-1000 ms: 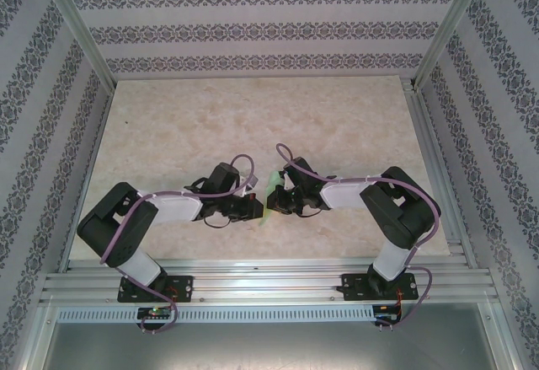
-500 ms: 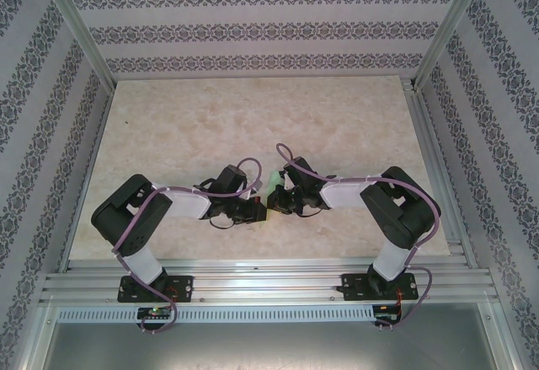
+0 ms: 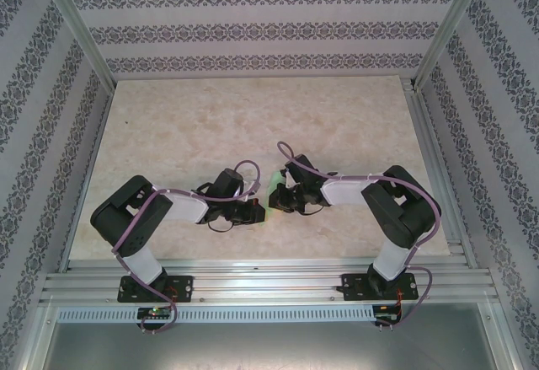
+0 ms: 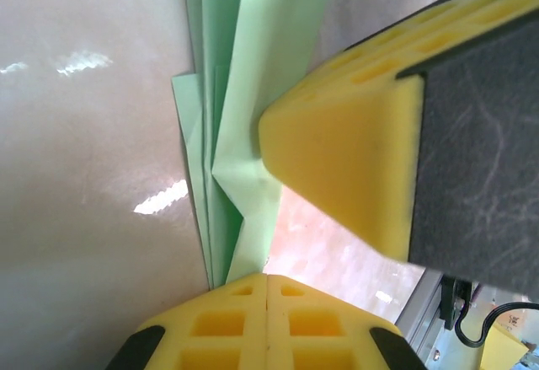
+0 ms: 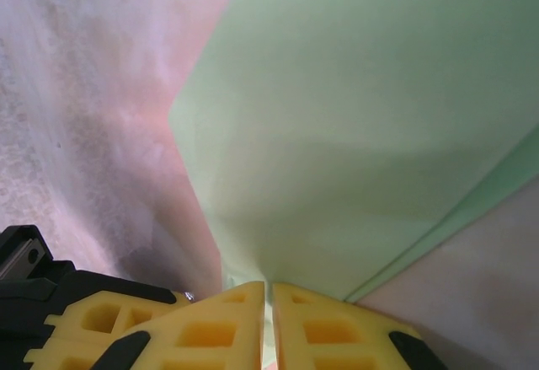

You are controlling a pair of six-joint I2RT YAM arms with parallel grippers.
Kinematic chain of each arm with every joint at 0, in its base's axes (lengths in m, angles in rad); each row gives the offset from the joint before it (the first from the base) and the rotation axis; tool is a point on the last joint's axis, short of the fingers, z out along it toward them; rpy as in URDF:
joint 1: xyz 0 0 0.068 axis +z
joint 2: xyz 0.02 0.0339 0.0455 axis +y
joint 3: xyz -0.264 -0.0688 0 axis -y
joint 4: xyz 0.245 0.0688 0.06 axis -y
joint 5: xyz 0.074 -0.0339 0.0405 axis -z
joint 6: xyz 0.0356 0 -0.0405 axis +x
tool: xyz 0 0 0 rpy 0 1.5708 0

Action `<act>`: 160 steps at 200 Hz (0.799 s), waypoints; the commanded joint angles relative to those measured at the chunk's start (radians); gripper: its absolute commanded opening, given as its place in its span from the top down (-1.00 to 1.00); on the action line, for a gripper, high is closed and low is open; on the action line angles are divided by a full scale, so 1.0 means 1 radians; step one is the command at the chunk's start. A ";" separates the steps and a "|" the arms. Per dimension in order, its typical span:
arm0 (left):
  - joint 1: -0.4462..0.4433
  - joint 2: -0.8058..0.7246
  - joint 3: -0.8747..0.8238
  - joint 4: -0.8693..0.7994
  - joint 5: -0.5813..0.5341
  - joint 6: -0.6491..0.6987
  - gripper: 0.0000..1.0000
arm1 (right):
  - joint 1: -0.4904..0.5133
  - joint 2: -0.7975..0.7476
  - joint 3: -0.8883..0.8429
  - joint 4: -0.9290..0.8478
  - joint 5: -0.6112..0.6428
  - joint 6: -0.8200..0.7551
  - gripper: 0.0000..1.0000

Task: Fold a paper plane with a square sheet of paper (fold left side to right side)
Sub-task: Fold the wing for the fifth time at the center of the table.

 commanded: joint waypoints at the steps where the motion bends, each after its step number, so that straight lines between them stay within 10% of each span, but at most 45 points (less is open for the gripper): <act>1: -0.040 0.051 -0.071 -0.114 -0.061 0.015 1.00 | -0.050 0.034 0.017 -0.046 0.092 -0.035 0.74; 81: -0.057 0.032 -0.067 -0.149 -0.093 0.013 1.00 | -0.080 -0.137 0.068 -0.181 0.109 -0.113 0.74; 160: -0.072 0.033 -0.042 -0.176 -0.104 0.018 1.00 | 0.094 -0.079 -0.065 0.136 0.101 0.113 0.75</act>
